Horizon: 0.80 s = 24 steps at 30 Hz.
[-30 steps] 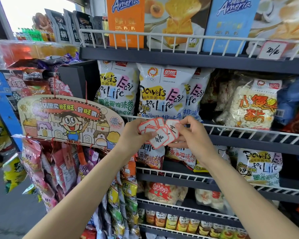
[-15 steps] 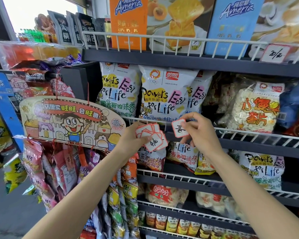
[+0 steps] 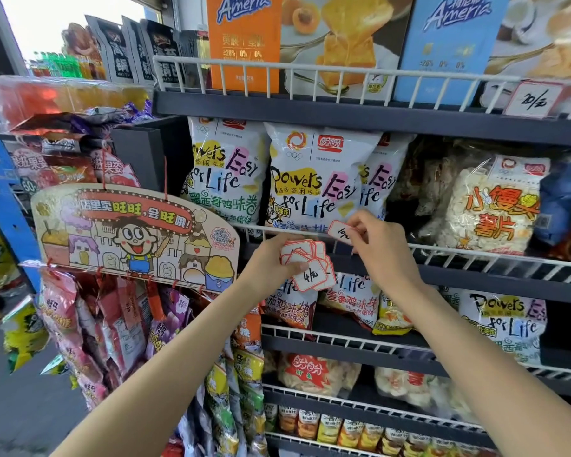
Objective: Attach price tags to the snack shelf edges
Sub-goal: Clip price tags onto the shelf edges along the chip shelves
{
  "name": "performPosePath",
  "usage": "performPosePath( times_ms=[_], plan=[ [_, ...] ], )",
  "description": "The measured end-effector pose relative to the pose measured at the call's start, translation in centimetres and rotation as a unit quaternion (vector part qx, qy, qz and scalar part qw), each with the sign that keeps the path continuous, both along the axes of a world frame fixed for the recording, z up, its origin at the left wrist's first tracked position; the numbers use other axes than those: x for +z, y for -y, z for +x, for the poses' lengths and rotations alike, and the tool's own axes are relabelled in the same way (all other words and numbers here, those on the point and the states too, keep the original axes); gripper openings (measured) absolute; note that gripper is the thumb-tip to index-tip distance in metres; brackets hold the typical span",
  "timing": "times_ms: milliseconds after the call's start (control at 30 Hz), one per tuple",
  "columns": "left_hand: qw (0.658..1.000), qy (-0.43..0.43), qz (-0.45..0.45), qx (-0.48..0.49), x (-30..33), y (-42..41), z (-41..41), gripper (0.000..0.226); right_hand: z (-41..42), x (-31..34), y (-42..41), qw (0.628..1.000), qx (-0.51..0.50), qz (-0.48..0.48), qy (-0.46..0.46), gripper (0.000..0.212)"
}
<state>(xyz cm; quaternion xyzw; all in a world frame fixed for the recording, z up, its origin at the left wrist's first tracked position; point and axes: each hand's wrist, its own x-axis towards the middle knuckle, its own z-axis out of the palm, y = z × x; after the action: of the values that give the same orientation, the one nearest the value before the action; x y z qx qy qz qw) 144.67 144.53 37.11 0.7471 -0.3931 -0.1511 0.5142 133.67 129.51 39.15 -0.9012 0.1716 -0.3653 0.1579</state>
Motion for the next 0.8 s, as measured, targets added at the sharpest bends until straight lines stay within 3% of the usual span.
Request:
performPosePath(
  times_ms=[233, 433, 633, 800],
  plan=[
    [0.998, -0.028, 0.018, -0.053, 0.4, 1.3, -0.9, 0.060, -0.4, 0.1, 0.4, 0.995, -0.037, -0.090, 0.023, 0.008],
    [0.996, -0.035, 0.041, -0.075, 0.1, 1.5, -1.3, 0.074, -0.6, 0.3, 0.5, 0.997, -0.023, -0.069, 0.001, 0.009],
    [0.998, -0.022, 0.033, -0.056, -0.2, 0.9, -1.2, 0.069, -0.2, 0.4, 0.9, 0.999, 0.024, -0.033, 0.013, 0.008],
    [0.996, 0.014, 0.066, -0.057, -0.3, 0.2, -1.0, 0.068, 0.2, 0.5, 0.8, 0.995, 0.003, -0.095, -0.024, 0.017]
  ],
)
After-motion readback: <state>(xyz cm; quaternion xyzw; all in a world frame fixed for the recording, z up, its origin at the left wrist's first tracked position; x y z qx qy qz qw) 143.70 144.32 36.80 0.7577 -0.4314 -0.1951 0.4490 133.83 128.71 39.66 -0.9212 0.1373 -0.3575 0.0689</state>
